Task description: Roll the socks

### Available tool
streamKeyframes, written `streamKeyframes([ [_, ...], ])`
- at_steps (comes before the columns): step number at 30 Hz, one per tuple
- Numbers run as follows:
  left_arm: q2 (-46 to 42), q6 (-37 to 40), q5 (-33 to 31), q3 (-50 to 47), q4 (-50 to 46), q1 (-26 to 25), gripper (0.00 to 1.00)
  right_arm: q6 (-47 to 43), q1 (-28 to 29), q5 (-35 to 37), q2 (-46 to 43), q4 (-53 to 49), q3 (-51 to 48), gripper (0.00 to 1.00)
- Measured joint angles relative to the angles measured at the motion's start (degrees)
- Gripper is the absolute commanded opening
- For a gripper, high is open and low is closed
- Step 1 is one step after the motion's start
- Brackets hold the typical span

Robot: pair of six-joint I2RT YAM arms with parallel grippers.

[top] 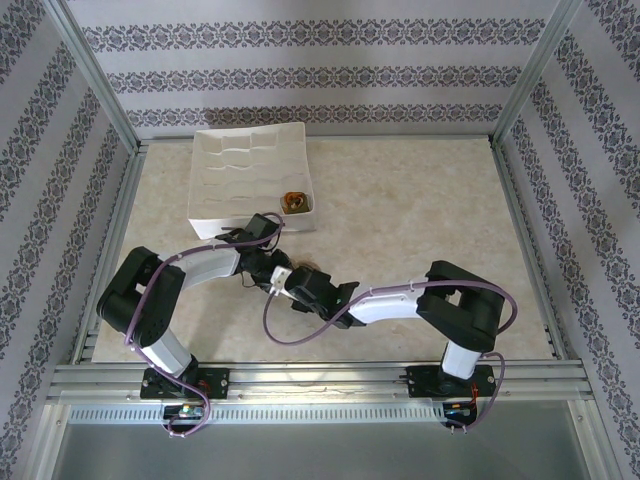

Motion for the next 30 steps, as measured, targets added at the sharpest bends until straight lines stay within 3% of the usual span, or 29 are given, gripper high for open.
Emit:
streamKeyframes([
  [3,-0.98,-0.90,-1.90,0.31,0.00,0.24,0.40,2.19,-0.92,-2.54,0.15,-1.20,0.46,0.00],
  [5,-2.10,-1.66,-2.54,0.39,-1.70,0.17,0.51,3.23,-1.81,-5.57,0.15,-1.36,0.39,0.00],
  [10,-2.82,-3.87,-4.09,0.42,-4.15,0.61,0.65,4.61,-5.31,-16.74,-1.14,-0.07,-0.76,0.00],
  [20,-7.45,-5.86,-1.77,-1.07,-1.55,3.50,0.71,11.54,-14.32,-35.95,-1.66,3.58,-3.23,0.00],
  [30,-8.70,-6.10,0.20,-2.32,2.12,3.63,0.67,17.77,-22.64,-53.11,1.18,5.18,-2.64,0.00],
])
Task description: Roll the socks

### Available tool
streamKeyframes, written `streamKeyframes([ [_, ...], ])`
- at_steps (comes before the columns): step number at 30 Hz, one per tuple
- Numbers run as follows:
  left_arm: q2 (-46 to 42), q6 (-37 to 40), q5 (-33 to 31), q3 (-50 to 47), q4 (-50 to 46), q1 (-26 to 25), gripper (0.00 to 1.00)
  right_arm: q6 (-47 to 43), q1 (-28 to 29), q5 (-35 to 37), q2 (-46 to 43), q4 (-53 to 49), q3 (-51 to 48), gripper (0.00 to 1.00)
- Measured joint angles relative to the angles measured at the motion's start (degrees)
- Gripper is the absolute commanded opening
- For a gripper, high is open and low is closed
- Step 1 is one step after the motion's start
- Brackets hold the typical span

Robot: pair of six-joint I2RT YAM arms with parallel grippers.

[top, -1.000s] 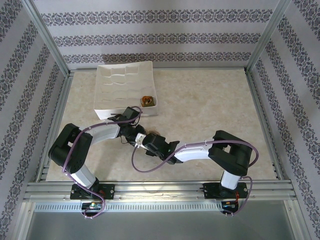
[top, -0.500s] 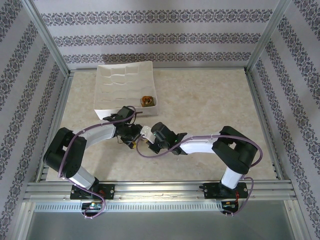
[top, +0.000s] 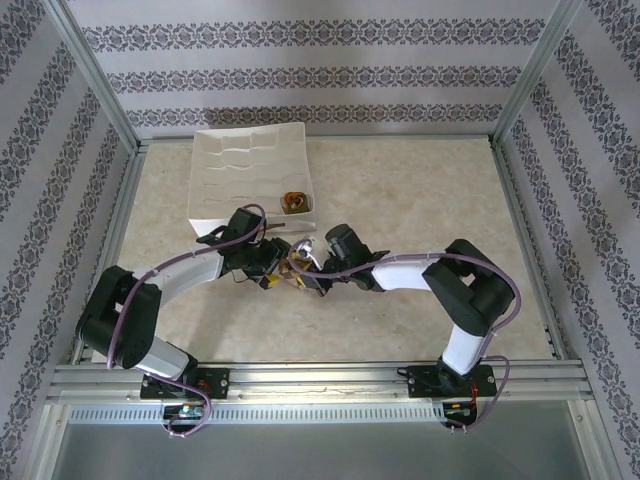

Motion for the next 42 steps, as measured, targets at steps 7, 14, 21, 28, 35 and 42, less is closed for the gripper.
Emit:
streamKeyframes([
  [7,-0.15,-0.46,0.66,-0.42,2.03,-0.11,0.60,4.46,-5.79,-11.45,4.70,-4.44,4.87,0.00],
  [14,2.60,-1.11,1.49,-0.42,5.73,-1.22,0.59,9.92,-10.21,-18.82,9.25,-10.58,10.21,0.00],
  [21,8.37,-1.11,1.49,0.55,7.67,-1.66,0.59,14.03,-11.63,-22.62,12.17,-14.82,13.77,0.00],
  [28,12.28,-0.68,1.42,2.45,9.42,-1.66,0.51,16.37,-12.17,-24.41,13.73,-15.93,15.15,0.01],
  [35,14.36,1.38,2.16,4.09,10.21,-1.68,0.30,14.62,-11.69,-18.12,8.92,-13.38,10.49,0.34],
  [42,14.10,2.23,2.56,4.11,9.31,-1.92,0.30,2.89,-0.52,6.80,-13.49,-6.58,-7.89,0.61],
])
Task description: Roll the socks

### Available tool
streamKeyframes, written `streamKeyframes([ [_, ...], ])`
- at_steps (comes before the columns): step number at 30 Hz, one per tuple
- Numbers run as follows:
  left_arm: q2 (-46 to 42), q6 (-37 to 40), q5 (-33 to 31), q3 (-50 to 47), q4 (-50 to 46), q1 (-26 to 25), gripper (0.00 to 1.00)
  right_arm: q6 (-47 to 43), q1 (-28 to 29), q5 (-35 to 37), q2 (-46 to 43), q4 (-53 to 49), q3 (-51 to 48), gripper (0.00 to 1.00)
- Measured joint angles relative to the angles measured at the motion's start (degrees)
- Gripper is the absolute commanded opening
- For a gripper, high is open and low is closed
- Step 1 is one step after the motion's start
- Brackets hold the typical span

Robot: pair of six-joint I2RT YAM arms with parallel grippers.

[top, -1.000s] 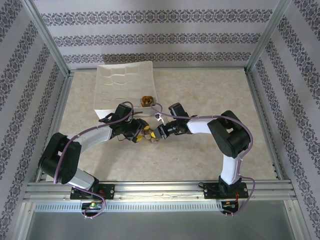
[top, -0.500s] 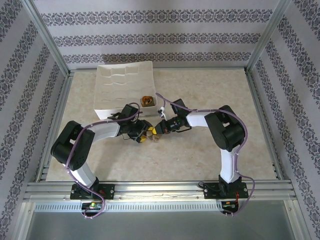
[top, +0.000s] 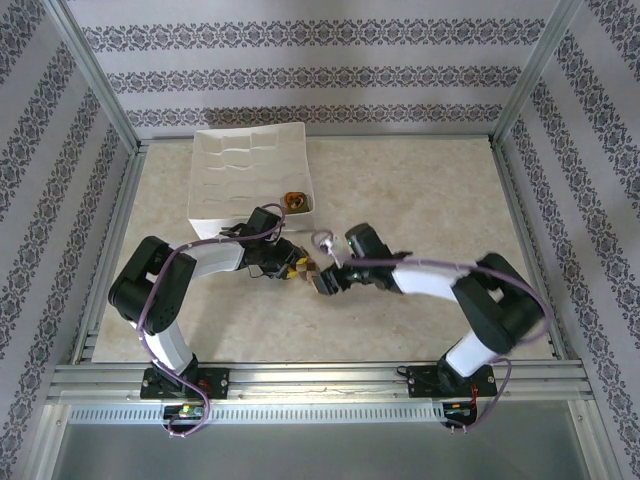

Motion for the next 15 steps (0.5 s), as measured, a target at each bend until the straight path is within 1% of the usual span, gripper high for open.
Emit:
streamKeyframes([
  [1,-0.17,0.13,0.00,0.04,-0.61,0.00,0.30,-2.21,2.43,3.80,-1.90,0.87,-1.44,0.67],
  [2,-0.50,0.26,0.00,0.07,-1.46,0.00,0.30,-4.13,4.70,7.06,-2.64,1.14,-1.84,0.70],
  [4,-1.22,0.48,-0.02,0.09,-3.43,0.00,0.30,-7.98,8.04,12.87,-2.27,2.23,-1.62,0.72],
  [6,-1.88,0.63,-0.02,0.09,-5.31,0.00,0.30,-11.32,10.51,17.73,-1.20,2.62,-1.01,0.72],
  [10,-2.73,0.63,0.02,0.04,-7.96,0.00,0.30,-17.22,15.02,26.82,4.00,2.95,2.78,0.72],
  [12,-2.86,0.63,0.13,0.02,-8.37,0.00,0.31,-19.61,16.39,30.51,6.80,3.39,4.85,0.71],
  [15,-2.89,0.63,0.22,0.02,-8.59,0.00,0.31,-21.94,17.05,34.10,9.81,3.45,7.19,0.69],
])
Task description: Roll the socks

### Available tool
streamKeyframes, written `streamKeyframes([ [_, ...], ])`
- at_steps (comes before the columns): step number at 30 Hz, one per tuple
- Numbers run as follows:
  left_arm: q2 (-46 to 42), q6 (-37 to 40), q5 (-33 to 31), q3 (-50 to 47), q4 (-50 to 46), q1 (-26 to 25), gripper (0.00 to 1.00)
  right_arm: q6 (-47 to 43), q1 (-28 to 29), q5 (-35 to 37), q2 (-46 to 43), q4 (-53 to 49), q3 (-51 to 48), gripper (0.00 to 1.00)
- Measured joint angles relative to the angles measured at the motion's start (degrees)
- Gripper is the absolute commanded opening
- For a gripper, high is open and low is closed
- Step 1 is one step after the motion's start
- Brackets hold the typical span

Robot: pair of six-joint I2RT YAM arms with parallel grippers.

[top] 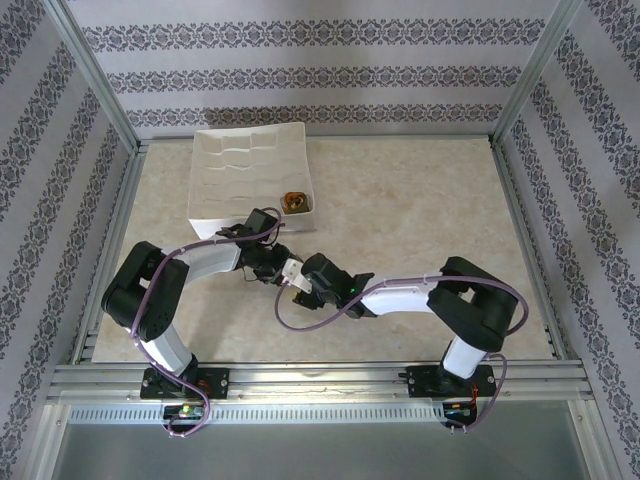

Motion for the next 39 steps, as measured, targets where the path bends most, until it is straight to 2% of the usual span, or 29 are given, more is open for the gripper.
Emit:
streamKeyframes([
  [2,-0.09,-0.17,-0.11,0.00,-0.04,0.00,0.31,-0.92,0.00,1.44,1.68,-0.02,1.31,0.61],
  [4,-0.11,-0.28,-0.24,0.00,-0.04,0.09,0.34,-1.51,0.13,1.60,2.67,-0.46,2.47,0.41],
  [6,-0.22,-0.52,-0.98,-0.02,-0.22,0.33,0.40,-1.68,0.09,1.11,3.26,-1.20,3.21,0.23],
  [9,-0.57,-0.81,-1.49,-0.20,-0.33,0.66,0.53,-0.72,-0.17,-0.31,3.45,-1.36,3.61,0.13],
  [12,-0.72,-0.94,-1.49,-0.59,-0.44,1.18,0.59,0.42,-1.22,-3.39,3.34,-0.96,3.54,0.08],
  [17,-0.09,-0.92,-0.63,-0.50,-0.20,1.97,0.61,3.26,-4.22,-10.25,3.04,-0.04,3.13,0.06],
  [24,1.31,-0.92,0.85,0.90,-0.28,2.29,0.64,9.70,-10.80,-24.90,3.41,0.61,3.13,0.02],
  [31,3.30,-0.92,1.84,2.93,-0.92,2.29,0.63,16.63,-16.90,-39.82,6.32,3.89,3.19,0.00],
  [39,4.15,-0.57,2.40,3.58,-0.74,2.29,0.57,24.09,-22.08,-53.46,10.08,7.76,3.19,0.00],
])
